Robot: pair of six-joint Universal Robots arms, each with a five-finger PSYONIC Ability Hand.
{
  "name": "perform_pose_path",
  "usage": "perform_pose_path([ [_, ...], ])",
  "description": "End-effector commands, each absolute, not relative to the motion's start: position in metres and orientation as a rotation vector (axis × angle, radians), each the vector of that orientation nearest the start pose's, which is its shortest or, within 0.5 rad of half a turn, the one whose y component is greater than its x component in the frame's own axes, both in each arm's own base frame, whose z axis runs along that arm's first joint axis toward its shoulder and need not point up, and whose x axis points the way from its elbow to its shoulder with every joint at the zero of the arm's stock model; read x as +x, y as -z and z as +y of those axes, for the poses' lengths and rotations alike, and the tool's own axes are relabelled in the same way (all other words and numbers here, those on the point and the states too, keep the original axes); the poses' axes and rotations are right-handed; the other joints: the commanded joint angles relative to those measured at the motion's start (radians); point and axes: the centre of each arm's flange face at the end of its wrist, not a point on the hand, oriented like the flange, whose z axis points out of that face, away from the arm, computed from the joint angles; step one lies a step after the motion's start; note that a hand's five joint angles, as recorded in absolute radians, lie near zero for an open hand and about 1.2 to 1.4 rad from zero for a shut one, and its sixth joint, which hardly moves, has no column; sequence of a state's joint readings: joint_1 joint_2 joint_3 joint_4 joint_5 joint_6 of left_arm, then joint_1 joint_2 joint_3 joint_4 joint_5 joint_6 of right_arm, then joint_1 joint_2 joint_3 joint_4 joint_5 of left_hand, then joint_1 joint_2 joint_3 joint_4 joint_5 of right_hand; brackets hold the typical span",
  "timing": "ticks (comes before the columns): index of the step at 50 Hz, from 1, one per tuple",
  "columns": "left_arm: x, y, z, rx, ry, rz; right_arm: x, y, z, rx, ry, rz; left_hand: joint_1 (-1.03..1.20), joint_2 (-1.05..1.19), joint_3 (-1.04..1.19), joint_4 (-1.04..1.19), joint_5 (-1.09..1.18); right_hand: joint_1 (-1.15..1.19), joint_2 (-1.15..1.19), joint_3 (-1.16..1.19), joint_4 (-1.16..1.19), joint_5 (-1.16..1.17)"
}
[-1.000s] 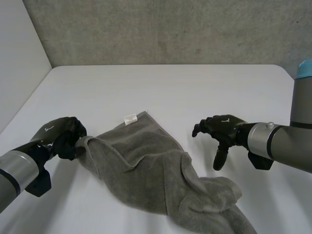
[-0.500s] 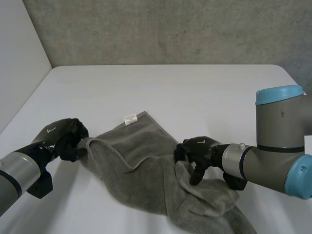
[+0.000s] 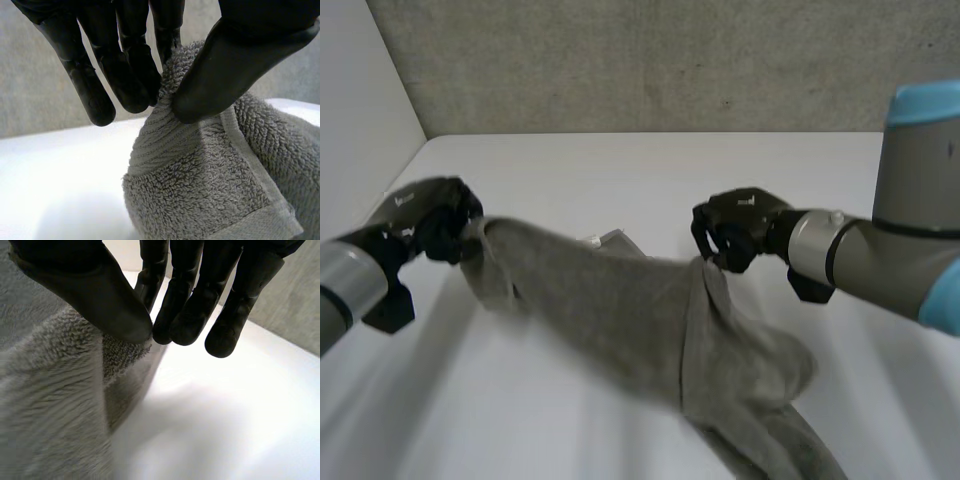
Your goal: Fold the towel.
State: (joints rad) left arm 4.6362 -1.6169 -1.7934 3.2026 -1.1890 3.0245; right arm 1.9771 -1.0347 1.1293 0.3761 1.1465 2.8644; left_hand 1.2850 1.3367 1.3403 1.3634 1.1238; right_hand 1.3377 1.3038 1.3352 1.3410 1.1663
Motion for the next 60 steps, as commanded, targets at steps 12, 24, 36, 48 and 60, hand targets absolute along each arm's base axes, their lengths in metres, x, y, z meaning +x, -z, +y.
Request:
perform_pose_path([
  [12, -0.195, -0.219, -0.262, 0.357, 2.069, 2.918, 0.296, -0.193, -0.26, -1.075, 1.24, 2.198, 0.111, 0.06, 0.056, 0.033, 0.098, -1.059, -1.025, -1.056, -1.062, -1.062],
  [24, -0.195, -0.213, -0.262, 0.362, 2.064, 2.918, 0.286, -0.176, -0.263, -1.044, 1.227, 2.239, 0.111, 0.06, 0.056, 0.033, 0.098, -1.074, -1.04, -1.071, -1.077, -1.077],
  [36, -0.196, -0.209, -0.26, 0.38, 2.068, 2.906, 0.292, -0.155, -0.258, -1.047, 1.161, 2.289, 0.111, 0.06, 0.056, 0.033, 0.098, -1.065, -1.031, -1.062, -1.068, -1.068],
  [48, -0.199, -0.204, -0.26, 0.396, 2.053, 2.922, 0.301, -0.14, -0.252, -1.067, 1.148, 2.303, 0.111, 0.06, 0.056, 0.033, 0.098, -0.29, -0.256, -0.287, -0.293, -0.293],
  [60, -0.203, -0.235, -0.296, 0.412, 2.234, 2.773, 0.321, -0.239, -0.303, -1.063, 1.641, 2.031, 0.111, 0.06, 0.056, 0.033, 0.098, 0.059, 0.092, 0.061, 0.055, 0.055],
])
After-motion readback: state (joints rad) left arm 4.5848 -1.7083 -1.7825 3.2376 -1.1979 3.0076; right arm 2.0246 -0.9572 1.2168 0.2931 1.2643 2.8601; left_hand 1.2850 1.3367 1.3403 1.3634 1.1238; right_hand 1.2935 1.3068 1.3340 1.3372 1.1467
